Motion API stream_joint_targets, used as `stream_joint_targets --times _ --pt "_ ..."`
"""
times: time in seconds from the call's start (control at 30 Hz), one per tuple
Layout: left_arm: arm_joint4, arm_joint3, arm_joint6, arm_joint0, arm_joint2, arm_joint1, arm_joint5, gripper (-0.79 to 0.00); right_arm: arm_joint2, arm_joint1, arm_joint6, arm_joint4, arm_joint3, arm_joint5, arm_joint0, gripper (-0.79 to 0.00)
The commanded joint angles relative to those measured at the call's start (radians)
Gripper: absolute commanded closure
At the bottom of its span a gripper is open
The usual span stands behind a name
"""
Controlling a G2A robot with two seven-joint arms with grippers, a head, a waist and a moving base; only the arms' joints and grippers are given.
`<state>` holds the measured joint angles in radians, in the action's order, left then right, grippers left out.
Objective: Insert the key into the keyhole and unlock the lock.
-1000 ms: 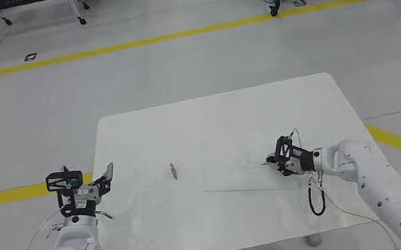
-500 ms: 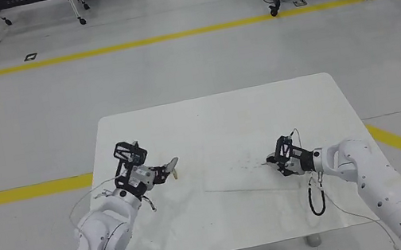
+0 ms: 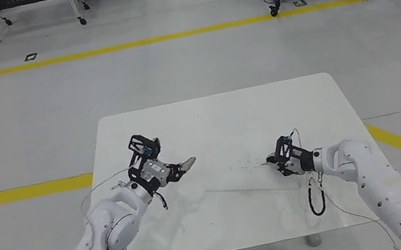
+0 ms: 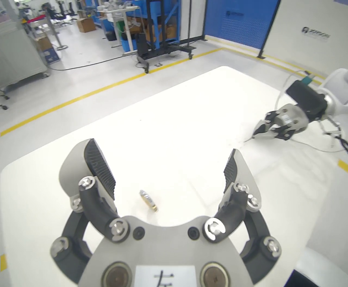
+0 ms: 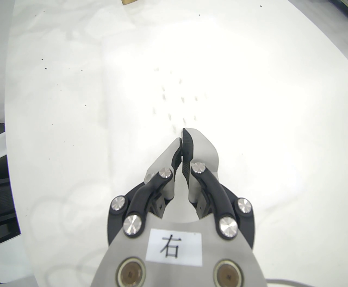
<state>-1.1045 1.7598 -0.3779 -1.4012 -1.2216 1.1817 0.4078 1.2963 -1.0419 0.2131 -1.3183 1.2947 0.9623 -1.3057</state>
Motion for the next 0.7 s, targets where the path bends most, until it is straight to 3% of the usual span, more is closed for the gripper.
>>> stream_joint_targets --times 0.0,0.13,0.27,0.5,0.67 --pt "-0.042 -0.064 -0.072 0.090 0.117 0.017 0.021 -0.785 0.000 0.000 0.000 0.000 0.000 0.000 0.000 0.000" --pt "-0.103 -0.216 -0.138 0.271 0.323 0.066 -0.005 -0.785 0.000 0.000 0.000 0.000 0.000 0.000 0.000 0.000" --pt "-0.183 -0.351 -0.108 0.382 0.479 0.122 -0.097 -0.785 0.000 0.000 0.000 0.000 0.000 0.000 0.000 0.000" --pt "-0.275 -0.540 -0.056 0.463 0.618 0.194 -0.243 -0.785 0.000 0.000 0.000 0.000 0.000 0.000 0.000 0.000" --pt "-0.279 -0.626 -0.038 0.489 0.648 0.226 -0.277 -0.785 0.000 0.000 0.000 0.000 0.000 0.000 0.000 0.000"
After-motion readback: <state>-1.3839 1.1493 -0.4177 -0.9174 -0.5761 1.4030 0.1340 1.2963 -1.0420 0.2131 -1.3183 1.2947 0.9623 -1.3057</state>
